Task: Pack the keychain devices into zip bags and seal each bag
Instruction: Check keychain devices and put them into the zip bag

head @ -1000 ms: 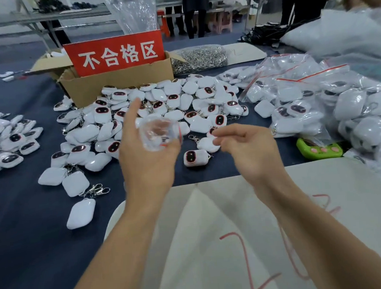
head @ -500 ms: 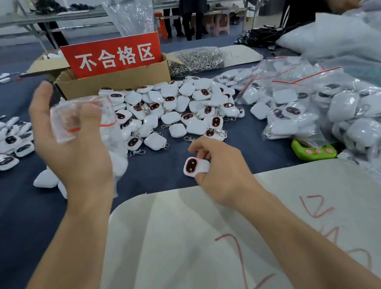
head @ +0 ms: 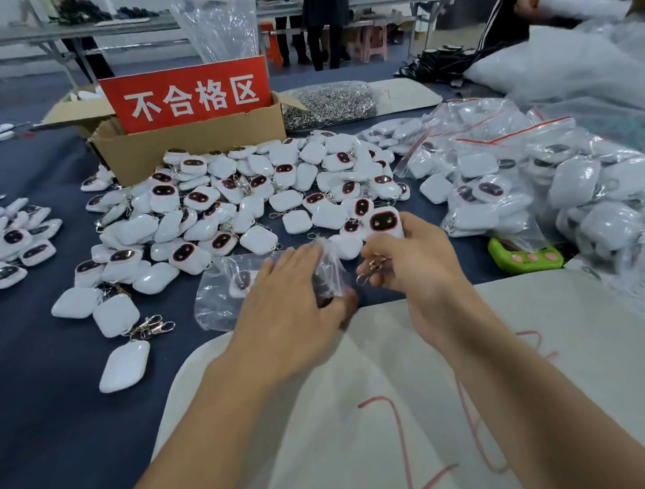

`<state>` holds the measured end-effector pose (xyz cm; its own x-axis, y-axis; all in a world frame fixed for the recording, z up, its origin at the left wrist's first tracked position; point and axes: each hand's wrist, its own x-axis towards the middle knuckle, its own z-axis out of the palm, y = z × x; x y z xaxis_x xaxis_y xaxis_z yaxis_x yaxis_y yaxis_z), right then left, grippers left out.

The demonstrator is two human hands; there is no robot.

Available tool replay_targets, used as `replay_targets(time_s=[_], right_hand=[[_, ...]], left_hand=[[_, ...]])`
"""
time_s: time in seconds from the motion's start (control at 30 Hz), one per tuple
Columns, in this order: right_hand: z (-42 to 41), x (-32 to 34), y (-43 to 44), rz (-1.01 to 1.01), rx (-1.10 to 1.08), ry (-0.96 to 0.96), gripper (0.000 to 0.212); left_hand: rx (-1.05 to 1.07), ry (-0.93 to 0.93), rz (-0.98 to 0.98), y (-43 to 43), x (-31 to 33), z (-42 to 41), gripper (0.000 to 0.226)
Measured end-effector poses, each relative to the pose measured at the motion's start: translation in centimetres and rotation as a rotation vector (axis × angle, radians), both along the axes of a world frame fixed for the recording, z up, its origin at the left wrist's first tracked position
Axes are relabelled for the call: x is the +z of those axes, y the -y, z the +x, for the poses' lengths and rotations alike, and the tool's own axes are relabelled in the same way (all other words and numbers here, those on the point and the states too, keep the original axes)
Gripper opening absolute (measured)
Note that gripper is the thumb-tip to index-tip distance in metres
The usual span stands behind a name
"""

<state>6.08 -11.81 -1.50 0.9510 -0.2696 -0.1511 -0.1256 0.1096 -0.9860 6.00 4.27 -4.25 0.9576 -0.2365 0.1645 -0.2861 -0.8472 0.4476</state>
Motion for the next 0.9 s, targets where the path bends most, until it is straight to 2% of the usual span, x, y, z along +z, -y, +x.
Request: replay_targets(time_s=[0.07,0.17,0.2,0.27,0.3,0.4,0.47,0.57,0.63,0.7,0.77,0.9], right_hand=[[0.0,0.4,0.1,0.187,0.008,-0.035,0.011],[-0.2,0.9,0.1,0.347,0.003,-0.065,0.012],[-0.2,1.0,0.1,0.382,0.003,-0.067,0.013],[-0.3,0.8,0.0,0.441,0.034,-0.054,0.016],[-0.3,0.7,0.0,0.460,0.063,-0.042,0.019],[-0.5,0.3,-0.3,0.441,0.106,-0.011,0.022],[-0.3,0.3,0.0,0.373,0.056,0.021,0.024],[0.1,0.7,1.1,0.359,0.001,0.072,0.025],[0.2,0.7,1.4,0.351,0.036,0.072,0.027],[0.1,0.4,1.2,0.260,0.098,0.085,0.032],[-0.2,0.1,0.7,0.168,0.164,0.127,0.026],[-0.3,0.1,0.1,0.135,0.220,0.137,0.020]], left_hand=[[-0.023,0.069,-0.032,0.4,0.3,-0.4,0.078],[-0.023,0.197,-0.459,1.2,1.4,-1.3,0.075],[-0.032,0.276,-0.546,1.4,1.6,-1.4,0.070],[-0.035,0.414,-0.560,1.8,1.7,-1.7,0.055],[-0.042,0.424,-0.546,1.9,1.6,-1.8,0.048],[-0.036,0.230,-0.569,1.9,1.3,-1.4,0.034],[-0.022,0.103,-0.594,1.6,0.9,-0.8,0.034],[0.009,-0.001,-0.531,1.3,0.1,-0.4,0.034],[0.030,-0.023,-0.533,1.4,-0.2,-0.4,0.029],[0.046,0.004,-0.590,1.5,0.0,-0.4,0.031],[0.065,0.053,-0.674,1.5,0.4,-0.4,0.026],[0.063,0.084,-0.751,1.5,0.8,-0.5,0.024]])
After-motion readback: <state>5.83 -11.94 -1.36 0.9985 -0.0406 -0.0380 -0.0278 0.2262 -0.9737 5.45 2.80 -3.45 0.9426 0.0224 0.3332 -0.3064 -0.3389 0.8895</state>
